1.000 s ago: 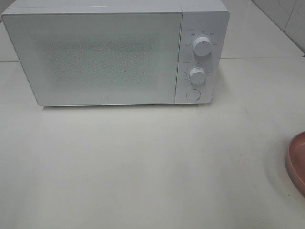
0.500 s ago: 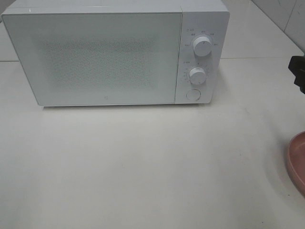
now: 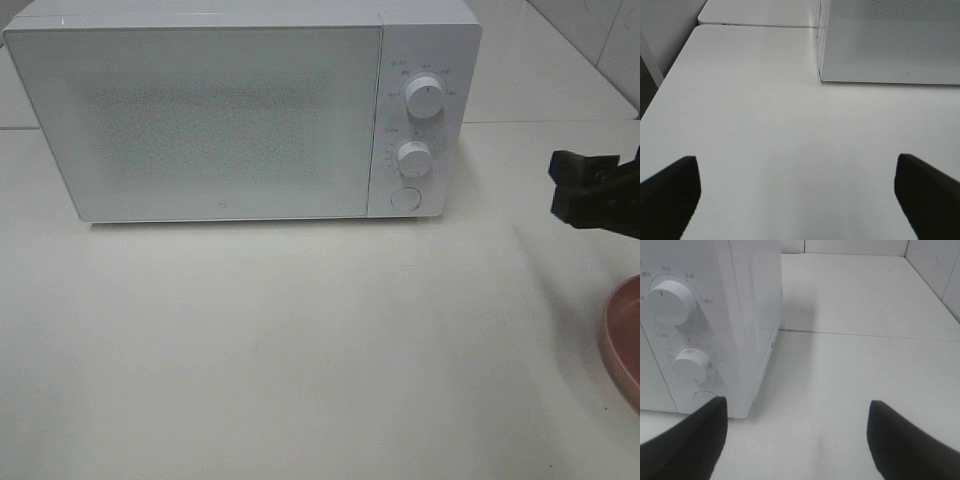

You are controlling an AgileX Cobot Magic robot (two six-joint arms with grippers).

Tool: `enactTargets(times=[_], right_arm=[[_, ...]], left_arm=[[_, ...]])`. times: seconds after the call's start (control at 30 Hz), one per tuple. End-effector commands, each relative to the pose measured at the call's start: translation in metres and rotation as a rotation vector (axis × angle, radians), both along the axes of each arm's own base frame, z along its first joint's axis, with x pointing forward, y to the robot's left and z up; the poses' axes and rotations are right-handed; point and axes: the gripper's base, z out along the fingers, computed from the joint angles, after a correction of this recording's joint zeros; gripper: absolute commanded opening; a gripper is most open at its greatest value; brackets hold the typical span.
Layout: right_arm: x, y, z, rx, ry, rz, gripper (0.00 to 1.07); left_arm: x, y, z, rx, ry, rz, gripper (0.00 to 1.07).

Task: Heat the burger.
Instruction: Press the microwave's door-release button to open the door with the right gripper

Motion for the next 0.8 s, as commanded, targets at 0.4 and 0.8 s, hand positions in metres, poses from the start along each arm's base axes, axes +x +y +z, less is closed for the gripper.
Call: enactTargets(times=[0.4, 0.8], right_arm=[[0.001, 0.033, -0.019, -0.054, -0.045, -0.074, 0.75], [-0.004, 0.067, -0.031, -0.061, -0.062, -0.028, 0.75]], left_arm=[[-0.002, 0.0, 0.0, -0.001, -0.025, -0.004, 0.98], [-0.002, 0.0, 0.0, -0.001, -0.025, -0.004, 0.98]])
